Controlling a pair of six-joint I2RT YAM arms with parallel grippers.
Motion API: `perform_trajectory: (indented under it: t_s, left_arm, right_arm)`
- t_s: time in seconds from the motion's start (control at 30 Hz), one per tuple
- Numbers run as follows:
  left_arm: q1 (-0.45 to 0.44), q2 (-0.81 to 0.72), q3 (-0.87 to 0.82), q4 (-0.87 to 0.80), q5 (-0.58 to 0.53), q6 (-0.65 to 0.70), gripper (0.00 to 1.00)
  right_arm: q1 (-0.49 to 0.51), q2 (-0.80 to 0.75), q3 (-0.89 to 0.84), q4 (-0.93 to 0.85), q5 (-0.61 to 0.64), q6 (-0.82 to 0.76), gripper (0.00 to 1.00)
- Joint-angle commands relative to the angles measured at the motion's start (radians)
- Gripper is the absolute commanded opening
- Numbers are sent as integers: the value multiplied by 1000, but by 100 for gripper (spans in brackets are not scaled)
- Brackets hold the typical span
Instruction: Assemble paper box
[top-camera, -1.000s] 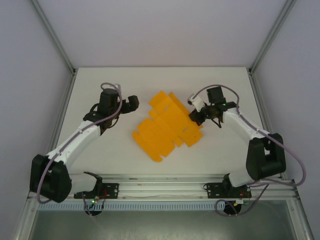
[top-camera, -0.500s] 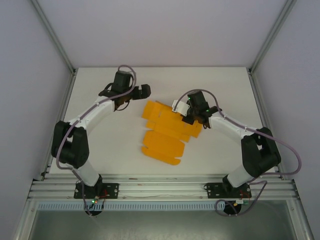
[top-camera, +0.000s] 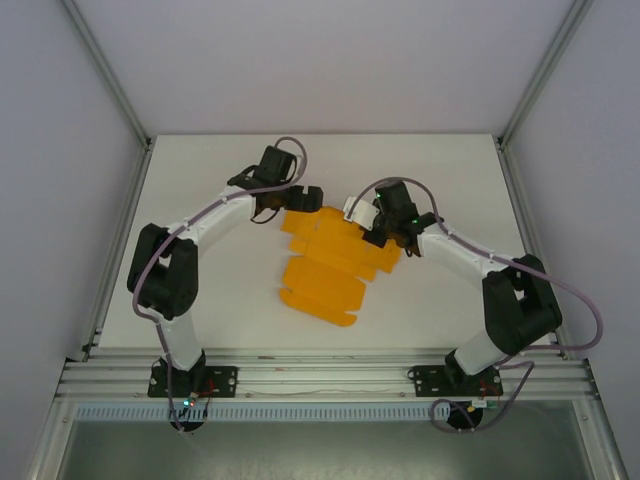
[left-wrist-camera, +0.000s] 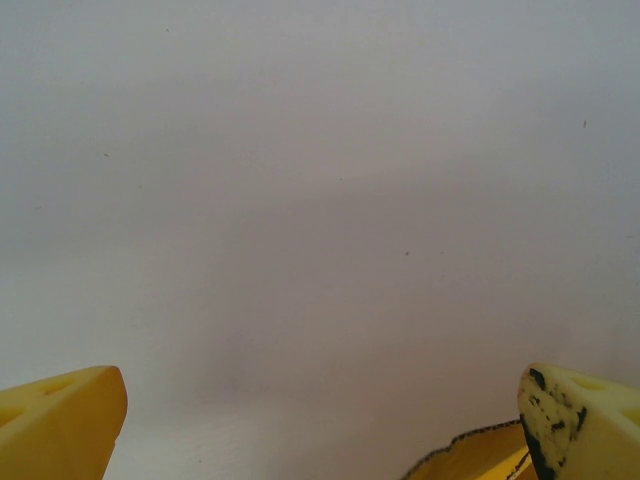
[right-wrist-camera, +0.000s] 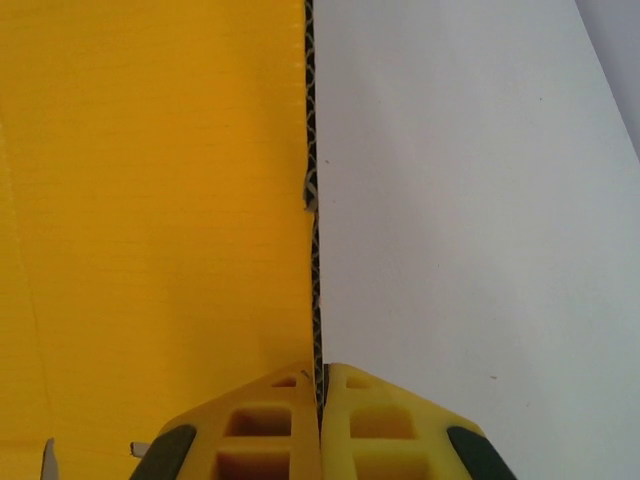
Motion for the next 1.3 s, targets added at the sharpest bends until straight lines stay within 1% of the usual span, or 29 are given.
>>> perform_trajectory:
  t_s: [0.0,0.27,0.37,0.47,0.53,0.6,0.63,0.7,0.8,0.9,1.0,1.1,1.17,1.27]
  left_arm:
    - [-3,-48,-33,-11,18,36,100]
    - [-54,-47,-54,30,-3,77,100]
    - [-75,-48,-60,53,-20,62,100]
    - [-91,-65,-93,115,-47,27,100]
    - [-97,-75,-118,168,-88,-6,100]
    - [-110,-84,-142,220,-167,-72,100]
    - [-118,-86,-152,245,-187,-90,100]
    - [-145,-92,-171,287,-281,-152,100]
    - [-179,-82,-163,283,-399,-267,100]
    - [-223,-74,-154,286,-499,-325,100]
    - [-257,-71,-149,294,-552,-293,100]
    - [-256,-88,-138,243,-568,-260,100]
    - [-252,-117,-147,205,-594,-237,100]
    - [-227,-204,-204,187,-594,-188,100]
  right_arm:
    - [6,5,49,8,16,55,0]
    - [6,-1,61,8,-61,108,0]
    - [7,1,68,15,-62,147,0]
    - [7,7,73,20,-77,182,0]
    - [10,2,53,51,-104,189,0]
    - [12,2,40,81,-124,224,0]
    - [12,5,43,83,-131,244,0]
    - [15,12,49,93,-131,286,0]
    - [21,15,47,125,-105,336,0]
    - [25,16,45,151,-87,379,0]
    - [24,9,39,151,-80,372,0]
    - [24,-6,29,147,-57,358,0]
    - [24,-14,26,133,-37,345,0]
    - [23,-24,22,102,-4,298,0]
